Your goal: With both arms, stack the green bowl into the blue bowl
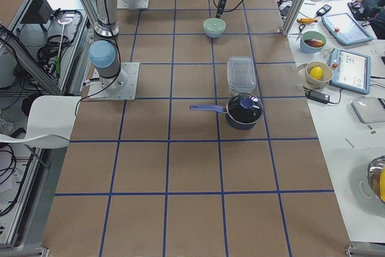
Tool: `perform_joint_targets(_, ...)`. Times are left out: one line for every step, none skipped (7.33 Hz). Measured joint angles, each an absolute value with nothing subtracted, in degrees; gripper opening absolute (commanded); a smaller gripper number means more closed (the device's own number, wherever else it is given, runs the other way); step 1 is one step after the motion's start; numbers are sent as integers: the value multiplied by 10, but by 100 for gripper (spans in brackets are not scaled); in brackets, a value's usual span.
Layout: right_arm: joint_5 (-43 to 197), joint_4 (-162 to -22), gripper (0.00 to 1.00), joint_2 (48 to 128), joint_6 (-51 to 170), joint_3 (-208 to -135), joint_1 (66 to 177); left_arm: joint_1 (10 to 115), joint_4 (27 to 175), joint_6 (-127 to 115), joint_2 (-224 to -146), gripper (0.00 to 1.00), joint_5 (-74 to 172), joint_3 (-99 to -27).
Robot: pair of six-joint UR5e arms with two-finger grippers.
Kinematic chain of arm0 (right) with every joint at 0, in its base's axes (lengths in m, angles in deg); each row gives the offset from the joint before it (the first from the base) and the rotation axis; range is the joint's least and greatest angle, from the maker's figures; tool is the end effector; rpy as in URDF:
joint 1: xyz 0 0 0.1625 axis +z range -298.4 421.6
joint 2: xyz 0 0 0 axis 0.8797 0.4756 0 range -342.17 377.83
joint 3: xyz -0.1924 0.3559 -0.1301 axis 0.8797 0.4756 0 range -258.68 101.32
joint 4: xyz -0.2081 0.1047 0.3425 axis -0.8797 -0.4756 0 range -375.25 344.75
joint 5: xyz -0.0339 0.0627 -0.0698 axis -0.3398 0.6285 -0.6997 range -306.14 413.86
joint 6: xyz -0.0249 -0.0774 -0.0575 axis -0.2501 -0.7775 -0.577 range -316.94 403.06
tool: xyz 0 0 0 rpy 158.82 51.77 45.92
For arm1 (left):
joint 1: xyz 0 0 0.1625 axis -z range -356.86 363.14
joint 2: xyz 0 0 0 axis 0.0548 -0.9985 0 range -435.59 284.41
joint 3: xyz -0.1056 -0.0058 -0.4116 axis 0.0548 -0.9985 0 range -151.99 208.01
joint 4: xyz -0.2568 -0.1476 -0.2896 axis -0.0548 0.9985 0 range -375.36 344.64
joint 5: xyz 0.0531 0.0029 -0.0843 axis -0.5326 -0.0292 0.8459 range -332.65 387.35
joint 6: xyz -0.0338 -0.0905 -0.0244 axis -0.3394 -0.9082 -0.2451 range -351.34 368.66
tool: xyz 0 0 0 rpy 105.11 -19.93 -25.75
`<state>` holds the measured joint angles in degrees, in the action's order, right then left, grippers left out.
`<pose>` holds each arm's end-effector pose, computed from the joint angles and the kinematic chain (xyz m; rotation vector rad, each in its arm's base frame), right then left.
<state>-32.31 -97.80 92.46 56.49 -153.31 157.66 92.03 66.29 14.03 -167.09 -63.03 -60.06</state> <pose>0.2015 -0.5728 0.4608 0.2055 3.0835 0.2159 -0.1226 -0.5195 0.5071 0.1148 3.1150 -0.2388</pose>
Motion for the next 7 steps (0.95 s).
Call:
perform_joint_targets(-334, -952, 88, 949, 533, -1536, 1567, 920, 663, 140, -1671, 100, -630, -601)
perform_joint_targets(-349, -927, 92, 980, 507, -1555, 1556, 920, 663, 141, -1671, 100, -630, -600)
perform_joint_targets(-361, -932, 100, 1015, 490, -1592, 1543, 920, 663, 140, -1671, 100, -630, -600)
perform_joint_targets(-367, -971, 100, 1051, 477, -1641, 1531, 920, 663, 140, -1671, 100, -630, -600)
perform_joint_targets(-369, -1017, 100, 1075, 471, -1679, 1524, 920, 663, 140, -1671, 100, -630, -601)
perform_joint_targets(-369, -1044, 100, 1085, 470, -1693, 1522, 920, 663, 140, -1671, 100, -630, -601)
perform_joint_targets(-368, -1055, 100, 1087, 468, -1690, 1521, 921, 663, 138, -1671, 100, -630, -601)
